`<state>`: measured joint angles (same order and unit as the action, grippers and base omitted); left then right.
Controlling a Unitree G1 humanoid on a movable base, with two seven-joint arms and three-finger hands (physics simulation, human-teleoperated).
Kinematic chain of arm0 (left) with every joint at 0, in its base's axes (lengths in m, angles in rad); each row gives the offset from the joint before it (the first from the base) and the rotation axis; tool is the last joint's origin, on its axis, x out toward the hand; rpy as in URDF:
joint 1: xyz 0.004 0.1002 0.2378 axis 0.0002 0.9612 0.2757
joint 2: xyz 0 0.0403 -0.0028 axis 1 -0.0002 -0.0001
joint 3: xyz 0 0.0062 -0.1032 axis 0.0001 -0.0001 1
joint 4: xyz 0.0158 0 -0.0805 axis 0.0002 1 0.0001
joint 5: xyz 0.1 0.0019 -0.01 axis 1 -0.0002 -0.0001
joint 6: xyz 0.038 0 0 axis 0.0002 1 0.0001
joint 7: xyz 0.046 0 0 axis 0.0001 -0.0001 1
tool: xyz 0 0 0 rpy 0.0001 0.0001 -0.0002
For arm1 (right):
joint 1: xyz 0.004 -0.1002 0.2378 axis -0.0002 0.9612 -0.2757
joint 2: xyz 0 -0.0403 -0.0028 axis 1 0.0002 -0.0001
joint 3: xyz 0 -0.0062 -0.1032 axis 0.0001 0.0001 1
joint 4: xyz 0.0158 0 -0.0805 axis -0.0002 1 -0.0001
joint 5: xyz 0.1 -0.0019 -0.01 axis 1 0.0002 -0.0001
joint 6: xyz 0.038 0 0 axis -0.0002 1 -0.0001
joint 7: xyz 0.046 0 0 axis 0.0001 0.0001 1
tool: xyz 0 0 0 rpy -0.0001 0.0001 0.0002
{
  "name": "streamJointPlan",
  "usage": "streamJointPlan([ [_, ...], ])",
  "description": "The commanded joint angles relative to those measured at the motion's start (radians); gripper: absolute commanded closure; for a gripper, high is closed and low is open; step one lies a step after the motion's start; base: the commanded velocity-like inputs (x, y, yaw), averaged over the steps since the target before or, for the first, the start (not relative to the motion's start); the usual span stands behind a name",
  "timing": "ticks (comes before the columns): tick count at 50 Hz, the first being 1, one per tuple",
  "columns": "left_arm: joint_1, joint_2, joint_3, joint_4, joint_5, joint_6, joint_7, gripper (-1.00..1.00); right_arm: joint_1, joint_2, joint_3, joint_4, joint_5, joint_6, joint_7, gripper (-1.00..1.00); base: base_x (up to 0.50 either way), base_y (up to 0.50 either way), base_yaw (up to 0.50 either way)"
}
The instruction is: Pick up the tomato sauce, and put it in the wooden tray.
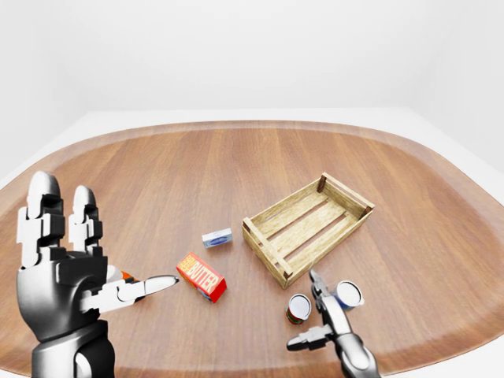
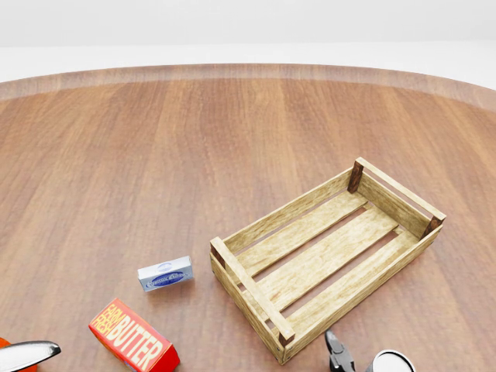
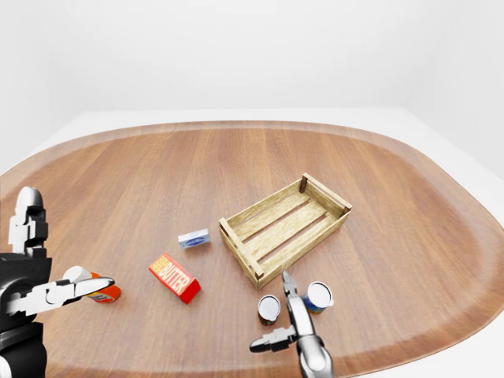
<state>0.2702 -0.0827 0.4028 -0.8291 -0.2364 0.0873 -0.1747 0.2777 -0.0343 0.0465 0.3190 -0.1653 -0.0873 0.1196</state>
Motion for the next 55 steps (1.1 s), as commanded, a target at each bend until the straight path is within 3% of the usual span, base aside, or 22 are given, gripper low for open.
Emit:
streamJointPlan([
  [1,0.001,-0.001,0.001,0.001,-0.001,0.0,-0.002,-1.0,-0.026,0.001,-0.002,0.051,-0.005,0.0,-0.006,-1.0,0.0,0.0,0.0],
  [15,0.002,-0.002,0.004,0.002,-0.001,0.0,-0.004,-1.0,-0.033,0.0,-0.003,0.07,-0.012,0.0,-0.01,-1.0,0.0,0.0,0.0],
  [16,0.002,-0.002,0.003,0.002,0.0,0.0,-0.004,-1.0,-0.032,-0.001,-0.001,0.071,-0.016,0.0,-0.008,-0.82,0.0,0.0,0.0],
  [17,0.002,-0.002,0.002,0.003,0.001,0.0,-0.004,-1.0,-0.032,0.0,-0.002,0.072,-0.016,0.0,-0.01,0.26,0.0,0.0,0.0],
  [18,0.002,-0.002,0.001,0.004,0.002,0.0,-0.004,-1.0,-0.031,0.0,-0.002,0.071,-0.016,0.0,-0.01,1.0,0.0,0.0,0.0],
  [46,0.002,-0.002,0.001,0.005,0.0,0.0,-0.002,-1.0,-0.02,-0.001,-0.001,0.053,-0.013,0.0,0.006,1.0,0.0,0.0,0.0],
  [55,-0.001,0.001,-0.007,0.012,0.005,0.0,0.002,-1.0,0.134,-0.011,0.012,-0.265,0.041,0.0,0.073,1.0,0.0,0.0,0.0],
])
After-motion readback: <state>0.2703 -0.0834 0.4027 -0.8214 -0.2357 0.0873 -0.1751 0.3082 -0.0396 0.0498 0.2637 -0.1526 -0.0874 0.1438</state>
